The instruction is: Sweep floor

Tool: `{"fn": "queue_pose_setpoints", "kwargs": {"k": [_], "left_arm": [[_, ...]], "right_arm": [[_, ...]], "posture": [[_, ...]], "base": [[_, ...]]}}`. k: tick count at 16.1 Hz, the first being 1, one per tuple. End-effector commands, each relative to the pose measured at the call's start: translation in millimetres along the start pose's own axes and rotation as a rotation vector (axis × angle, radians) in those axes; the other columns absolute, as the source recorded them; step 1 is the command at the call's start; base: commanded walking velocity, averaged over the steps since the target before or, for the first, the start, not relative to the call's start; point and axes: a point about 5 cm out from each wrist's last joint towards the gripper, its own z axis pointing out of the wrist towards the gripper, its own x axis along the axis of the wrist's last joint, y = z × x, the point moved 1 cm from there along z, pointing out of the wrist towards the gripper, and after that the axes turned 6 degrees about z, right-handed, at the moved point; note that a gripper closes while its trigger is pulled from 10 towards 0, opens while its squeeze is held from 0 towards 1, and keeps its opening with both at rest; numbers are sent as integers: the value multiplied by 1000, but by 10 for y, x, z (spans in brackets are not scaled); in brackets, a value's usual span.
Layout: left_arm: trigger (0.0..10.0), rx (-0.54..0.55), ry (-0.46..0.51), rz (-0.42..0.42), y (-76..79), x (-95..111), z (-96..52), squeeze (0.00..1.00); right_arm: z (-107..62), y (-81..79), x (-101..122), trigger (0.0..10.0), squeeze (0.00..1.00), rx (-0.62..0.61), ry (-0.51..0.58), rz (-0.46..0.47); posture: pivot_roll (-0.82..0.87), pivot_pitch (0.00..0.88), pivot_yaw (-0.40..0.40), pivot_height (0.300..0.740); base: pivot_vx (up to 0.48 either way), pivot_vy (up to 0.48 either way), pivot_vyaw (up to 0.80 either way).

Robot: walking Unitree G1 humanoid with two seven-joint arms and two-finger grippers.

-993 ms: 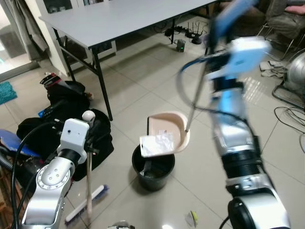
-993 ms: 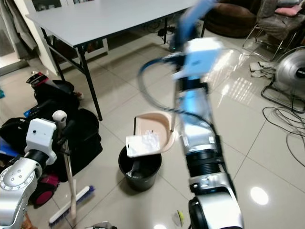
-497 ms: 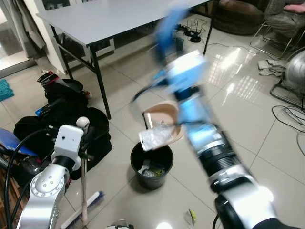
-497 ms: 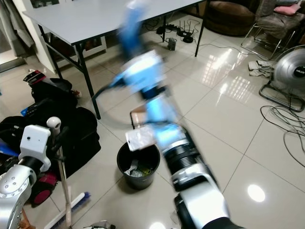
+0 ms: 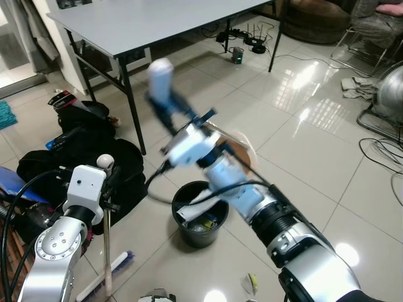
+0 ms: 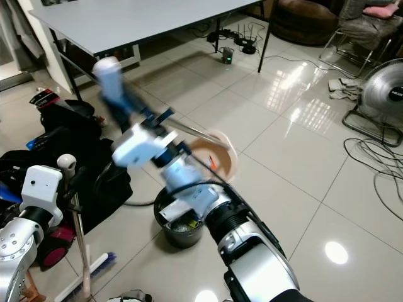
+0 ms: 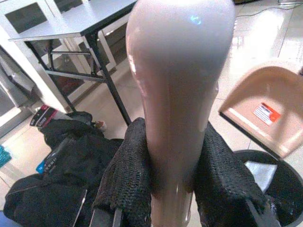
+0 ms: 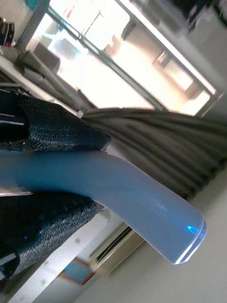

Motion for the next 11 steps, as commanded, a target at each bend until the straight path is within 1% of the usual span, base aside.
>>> {"fn": "queue_pose_setpoints", "kwargs": {"k": [1,2,3,4,5,6,7,8,9,10,11], "left_arm": [[10000,11,36,20,-60,78,30,0],[10000,11,46,16,-38,99,56,0],[10000,9,54,11,-19,118,79,0],[10000,-12,42,-11,25,123,116,0],[10000,-26,40,-15,59,130,139,0],[10000,-47,41,-10,121,144,183,0],[10000,-54,46,-6,153,151,201,0],[10000,-66,58,-19,232,170,232,0],[10000,-84,84,-41,359,273,267,0],[10000,-85,88,-48,375,293,273,0],[10000,-88,95,-53,387,321,283,0]], "right_arm": [[75,-42,93,10000,0,43,72,-25],[78,-7,95,10000,0,59,82,-75],[74,94,76,10000,0,35,70,-104],[53,290,55,10000,0,-17,48,-130],[31,427,51,10000,0,-52,34,-149],[-30,701,57,10000,0,-133,8,-183],[-80,850,69,10000,0,-178,-9,-199],[-217,1100,64,10000,0,-260,-73,-217],[-576,1455,38,10000,0,-450,-210,-190],[-654,1511,40,10000,0,-490,-234,-178],[-768,1569,35,10000,0,-545,-266,-153]], "posture": [[214,48,13,740],[206,42,13,740],[188,32,12,740],[172,28,14,740],[165,26,15,740],[119,16,22,740],[112,14,24,740],[95,10,27,740],[65,0,28,740],[65,0,28,740],[56,0,26,740]], "base": [[0,0,0],[0,0,0],[0,0,0],[0,0,0],[0,0,0],[0,0,0],[0,0,0],[0,0,0],[0,0,0],[0,0,0],[0,0,0]]}}
